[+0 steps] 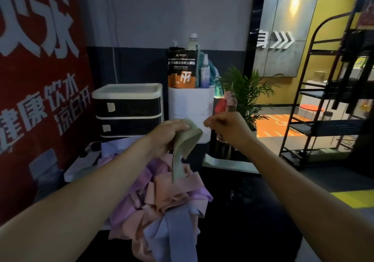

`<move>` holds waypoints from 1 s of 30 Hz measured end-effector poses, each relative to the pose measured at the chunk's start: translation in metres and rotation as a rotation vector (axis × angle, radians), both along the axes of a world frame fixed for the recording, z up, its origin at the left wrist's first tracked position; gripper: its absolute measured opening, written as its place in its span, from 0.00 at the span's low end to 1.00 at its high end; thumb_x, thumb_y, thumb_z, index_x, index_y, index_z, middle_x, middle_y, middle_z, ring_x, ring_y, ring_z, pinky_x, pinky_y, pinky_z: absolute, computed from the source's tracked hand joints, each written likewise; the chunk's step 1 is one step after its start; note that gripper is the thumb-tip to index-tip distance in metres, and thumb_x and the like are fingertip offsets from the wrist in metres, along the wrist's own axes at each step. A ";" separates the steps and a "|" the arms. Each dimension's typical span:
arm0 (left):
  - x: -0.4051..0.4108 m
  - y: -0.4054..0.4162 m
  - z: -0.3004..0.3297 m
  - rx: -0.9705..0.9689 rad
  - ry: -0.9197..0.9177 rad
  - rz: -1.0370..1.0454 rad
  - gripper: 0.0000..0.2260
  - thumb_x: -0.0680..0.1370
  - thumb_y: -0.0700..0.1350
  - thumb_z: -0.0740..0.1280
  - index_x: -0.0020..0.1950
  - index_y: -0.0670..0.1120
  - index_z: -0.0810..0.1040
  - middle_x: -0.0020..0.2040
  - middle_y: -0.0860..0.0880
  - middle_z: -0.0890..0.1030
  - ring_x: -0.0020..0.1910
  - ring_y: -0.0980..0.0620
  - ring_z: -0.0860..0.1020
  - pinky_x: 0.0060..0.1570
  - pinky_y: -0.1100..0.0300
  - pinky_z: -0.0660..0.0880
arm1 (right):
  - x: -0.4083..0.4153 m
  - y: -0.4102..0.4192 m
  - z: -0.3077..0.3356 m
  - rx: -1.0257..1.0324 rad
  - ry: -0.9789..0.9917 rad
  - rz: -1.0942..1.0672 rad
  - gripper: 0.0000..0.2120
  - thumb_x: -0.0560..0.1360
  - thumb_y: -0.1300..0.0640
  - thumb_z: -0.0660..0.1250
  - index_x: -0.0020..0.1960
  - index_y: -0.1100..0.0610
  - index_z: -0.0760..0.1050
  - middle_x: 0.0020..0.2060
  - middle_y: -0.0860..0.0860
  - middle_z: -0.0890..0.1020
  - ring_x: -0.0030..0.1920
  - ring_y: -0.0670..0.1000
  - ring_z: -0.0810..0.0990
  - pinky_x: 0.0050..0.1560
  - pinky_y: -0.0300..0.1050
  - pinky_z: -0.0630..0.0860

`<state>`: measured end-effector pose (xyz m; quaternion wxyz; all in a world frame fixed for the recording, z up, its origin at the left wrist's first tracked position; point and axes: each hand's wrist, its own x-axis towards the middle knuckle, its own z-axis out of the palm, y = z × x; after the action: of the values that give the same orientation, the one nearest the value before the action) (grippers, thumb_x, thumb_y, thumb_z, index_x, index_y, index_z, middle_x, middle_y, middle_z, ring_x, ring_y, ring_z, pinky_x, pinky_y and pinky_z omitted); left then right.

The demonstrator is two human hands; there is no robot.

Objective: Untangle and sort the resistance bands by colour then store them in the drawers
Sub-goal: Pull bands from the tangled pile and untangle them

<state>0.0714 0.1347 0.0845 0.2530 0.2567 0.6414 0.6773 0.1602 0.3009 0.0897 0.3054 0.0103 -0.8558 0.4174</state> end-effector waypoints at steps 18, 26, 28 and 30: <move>0.007 0.051 -0.011 -0.415 0.532 -0.153 0.11 0.74 0.32 0.63 0.35 0.45 0.77 0.27 0.54 0.74 0.29 0.58 0.70 0.29 0.71 0.68 | 0.059 0.069 -0.039 -0.030 -0.583 0.094 0.12 0.73 0.56 0.71 0.32 0.51 0.74 0.29 0.45 0.73 0.32 0.42 0.70 0.35 0.36 0.65; -0.002 0.074 -0.020 -0.764 0.922 -0.173 0.07 0.72 0.39 0.67 0.46 0.49 0.80 0.40 0.52 0.76 0.40 0.53 0.73 0.35 0.63 0.68 | 0.084 0.100 -0.069 -0.023 -0.698 -0.071 0.03 0.75 0.64 0.66 0.46 0.64 0.75 0.38 0.54 0.73 0.41 0.51 0.72 0.41 0.41 0.69; -0.004 0.076 -0.027 -0.829 0.970 -0.182 0.05 0.72 0.42 0.70 0.43 0.51 0.78 0.39 0.53 0.76 0.39 0.54 0.73 0.34 0.63 0.67 | 0.085 0.111 -0.076 -0.117 -0.609 -0.150 0.08 0.76 0.63 0.65 0.49 0.69 0.75 0.40 0.57 0.73 0.44 0.53 0.72 0.44 0.44 0.68; -0.007 0.081 -0.034 -0.842 0.987 -0.177 0.05 0.71 0.45 0.72 0.43 0.51 0.77 0.40 0.52 0.77 0.40 0.53 0.74 0.35 0.62 0.68 | 0.084 0.118 -0.081 -0.328 -0.501 -0.230 0.05 0.76 0.63 0.65 0.45 0.66 0.75 0.42 0.58 0.75 0.43 0.53 0.74 0.43 0.43 0.70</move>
<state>0.0645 0.2155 0.0502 0.0628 0.4681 0.8690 0.1474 0.2444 0.4191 0.0085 0.1280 -0.2387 -0.8213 0.5020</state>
